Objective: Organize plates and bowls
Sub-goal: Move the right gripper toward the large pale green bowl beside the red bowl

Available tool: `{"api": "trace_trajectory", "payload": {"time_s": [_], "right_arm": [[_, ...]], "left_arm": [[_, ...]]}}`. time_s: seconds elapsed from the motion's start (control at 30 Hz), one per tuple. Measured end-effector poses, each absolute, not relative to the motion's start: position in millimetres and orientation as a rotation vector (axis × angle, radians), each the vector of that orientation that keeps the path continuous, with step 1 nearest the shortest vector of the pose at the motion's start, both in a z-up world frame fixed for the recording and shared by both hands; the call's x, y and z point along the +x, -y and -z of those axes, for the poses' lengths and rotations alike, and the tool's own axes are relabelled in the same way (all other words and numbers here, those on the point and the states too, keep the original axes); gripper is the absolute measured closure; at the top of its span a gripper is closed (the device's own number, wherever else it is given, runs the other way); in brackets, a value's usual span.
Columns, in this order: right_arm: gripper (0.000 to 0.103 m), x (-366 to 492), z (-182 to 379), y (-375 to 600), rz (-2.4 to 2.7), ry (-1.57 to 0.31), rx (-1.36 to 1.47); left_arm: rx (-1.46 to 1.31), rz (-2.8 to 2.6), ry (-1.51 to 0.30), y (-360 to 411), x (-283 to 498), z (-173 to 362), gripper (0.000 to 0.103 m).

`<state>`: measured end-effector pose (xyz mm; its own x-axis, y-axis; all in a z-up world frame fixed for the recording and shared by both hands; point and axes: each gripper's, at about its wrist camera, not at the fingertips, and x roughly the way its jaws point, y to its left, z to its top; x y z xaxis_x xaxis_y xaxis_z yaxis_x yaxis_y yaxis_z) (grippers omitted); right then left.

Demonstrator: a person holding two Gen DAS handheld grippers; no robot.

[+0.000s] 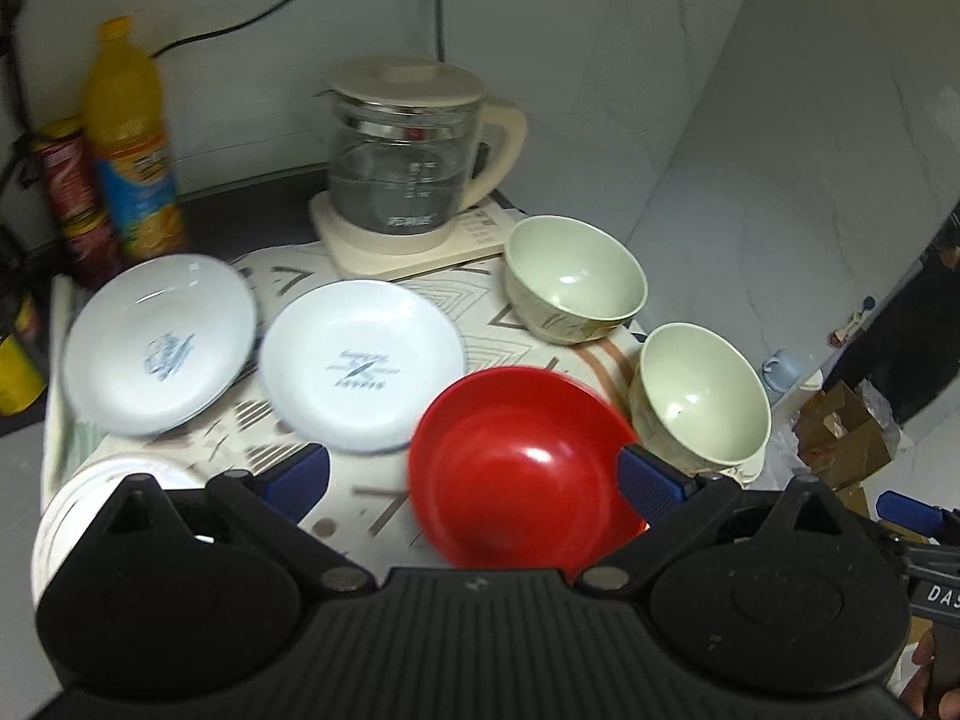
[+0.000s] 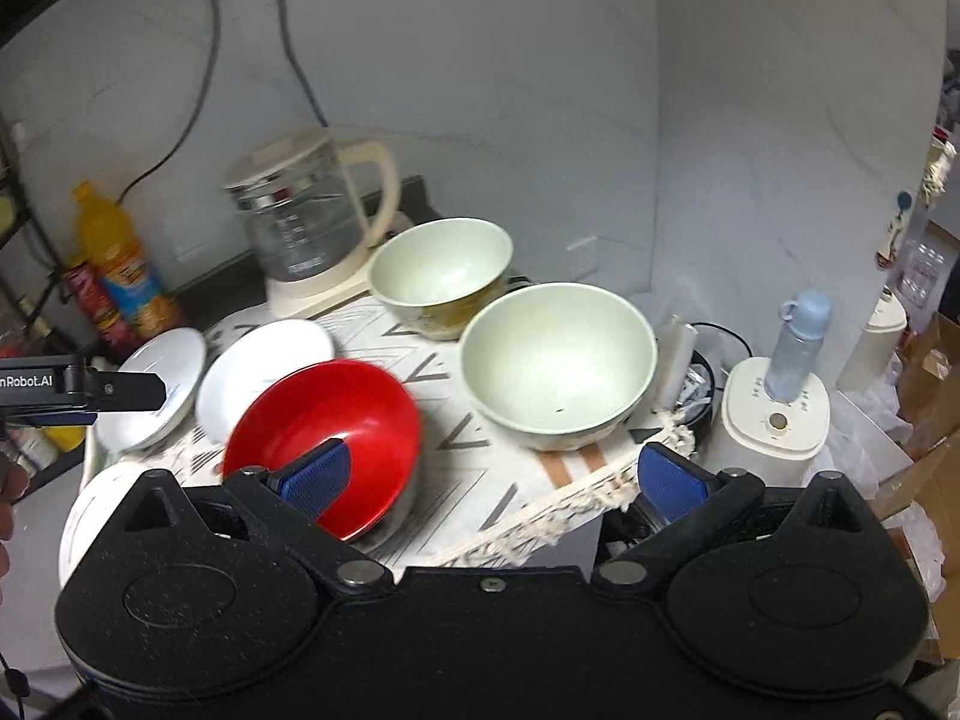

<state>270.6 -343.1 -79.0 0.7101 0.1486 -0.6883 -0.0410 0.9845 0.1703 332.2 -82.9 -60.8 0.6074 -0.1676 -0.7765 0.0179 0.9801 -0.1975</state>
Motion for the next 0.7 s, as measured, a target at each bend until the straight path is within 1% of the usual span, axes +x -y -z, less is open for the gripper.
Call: {"api": "trace_trajectory", "payload": {"time_s": [0.37,0.7], "right_arm": [[0.000,312,101,372,0.000,-0.806,0.205],[0.000,331,125,401,0.083,-0.845,0.269]], "left_arm": [[-0.106,0.228,-0.987,130,403,81,0.003],[-0.068,0.299,-1.034,174,443,102,0.003]]}}
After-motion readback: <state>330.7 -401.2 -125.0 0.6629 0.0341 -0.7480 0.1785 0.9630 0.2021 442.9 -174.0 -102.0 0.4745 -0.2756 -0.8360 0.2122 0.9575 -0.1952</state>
